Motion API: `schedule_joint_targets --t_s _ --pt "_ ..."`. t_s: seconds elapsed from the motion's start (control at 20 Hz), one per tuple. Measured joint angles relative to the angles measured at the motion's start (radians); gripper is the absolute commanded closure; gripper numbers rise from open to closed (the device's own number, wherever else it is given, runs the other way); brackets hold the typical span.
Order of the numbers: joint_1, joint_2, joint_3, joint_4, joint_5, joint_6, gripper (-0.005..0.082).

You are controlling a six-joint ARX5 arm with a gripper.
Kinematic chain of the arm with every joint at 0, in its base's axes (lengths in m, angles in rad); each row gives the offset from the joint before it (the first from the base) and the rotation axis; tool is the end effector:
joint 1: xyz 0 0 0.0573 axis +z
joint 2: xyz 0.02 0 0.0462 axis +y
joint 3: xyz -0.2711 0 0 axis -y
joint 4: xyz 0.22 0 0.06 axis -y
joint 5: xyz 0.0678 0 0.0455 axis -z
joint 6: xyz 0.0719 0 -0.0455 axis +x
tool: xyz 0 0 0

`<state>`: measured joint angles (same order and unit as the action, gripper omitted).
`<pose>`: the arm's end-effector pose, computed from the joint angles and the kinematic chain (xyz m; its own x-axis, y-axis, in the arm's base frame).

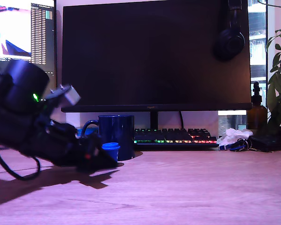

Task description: Pick up the coffee capsules on the table and drop them inside the coffee cup

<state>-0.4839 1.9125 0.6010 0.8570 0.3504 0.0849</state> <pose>0.2955 -0.1832 0.1023 0.5873 -0.6965 -0.4123 0.7404 0.6681 -0.0740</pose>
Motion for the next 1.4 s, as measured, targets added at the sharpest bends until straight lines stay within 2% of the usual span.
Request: schedule_joint_targets --t_s 0.4,0.7,0.85,0.95,1.05,1.1,1.15,1.4 --pt "-0.020 0.029 0.061 -0.005 -0.001 0.000 0.0271" --pt "-0.019 0.029 0.064 -0.024 -0.019 0.000 0.0271" --pt "-0.020 0.029 0.064 -0.027 -0.047 0.000 0.0279" --pt "-0.019 0.029 0.064 -0.029 -0.067 0.000 0.0381" --pt "-0.019 0.029 0.064 -0.032 -0.073 0.000 0.0550" --pt "-0.019 0.029 0.064 -0.033 -0.077 0.000 0.0605" --pt "-0.019 0.029 0.064 -0.034 -0.080 0.000 0.0626" --pt "-0.019 0.029 0.064 -0.034 -0.080 0.000 0.0626"
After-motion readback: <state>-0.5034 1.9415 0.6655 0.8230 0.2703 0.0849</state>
